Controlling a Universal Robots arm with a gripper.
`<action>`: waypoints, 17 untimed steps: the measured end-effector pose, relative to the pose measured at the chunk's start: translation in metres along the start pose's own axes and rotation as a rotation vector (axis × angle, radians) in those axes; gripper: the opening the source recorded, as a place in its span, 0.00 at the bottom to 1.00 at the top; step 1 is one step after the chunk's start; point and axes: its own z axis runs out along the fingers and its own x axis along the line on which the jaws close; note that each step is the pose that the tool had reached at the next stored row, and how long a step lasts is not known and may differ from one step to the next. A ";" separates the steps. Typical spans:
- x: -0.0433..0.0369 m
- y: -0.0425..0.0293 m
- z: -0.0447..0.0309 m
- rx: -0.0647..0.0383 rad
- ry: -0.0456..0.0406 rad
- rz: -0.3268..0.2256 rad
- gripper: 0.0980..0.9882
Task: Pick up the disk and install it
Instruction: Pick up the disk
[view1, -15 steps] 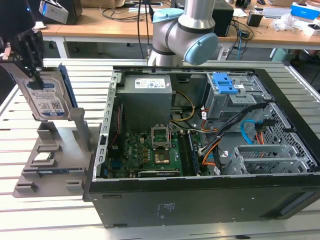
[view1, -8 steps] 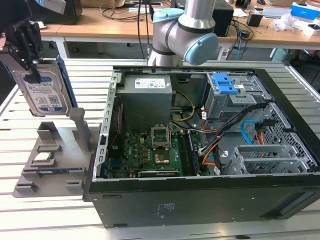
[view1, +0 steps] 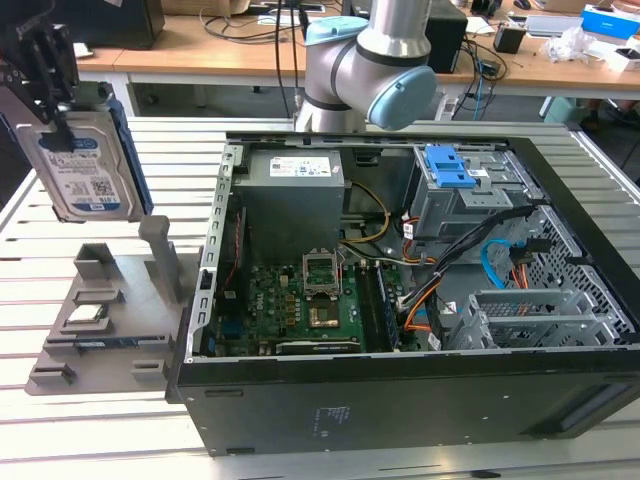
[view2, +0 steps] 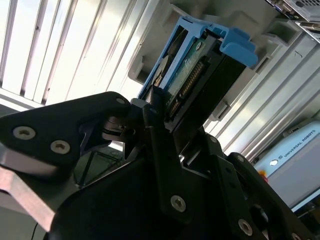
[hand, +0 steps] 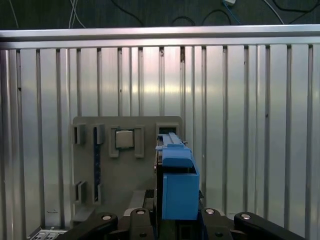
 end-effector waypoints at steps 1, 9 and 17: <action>0.0001 0.0000 -0.0017 0.000 0.0000 0.000 0.30; 0.0007 -0.0004 -0.0177 0.000 0.0000 0.000 0.30; 0.0014 -0.0009 -0.0336 0.000 0.0000 0.000 0.30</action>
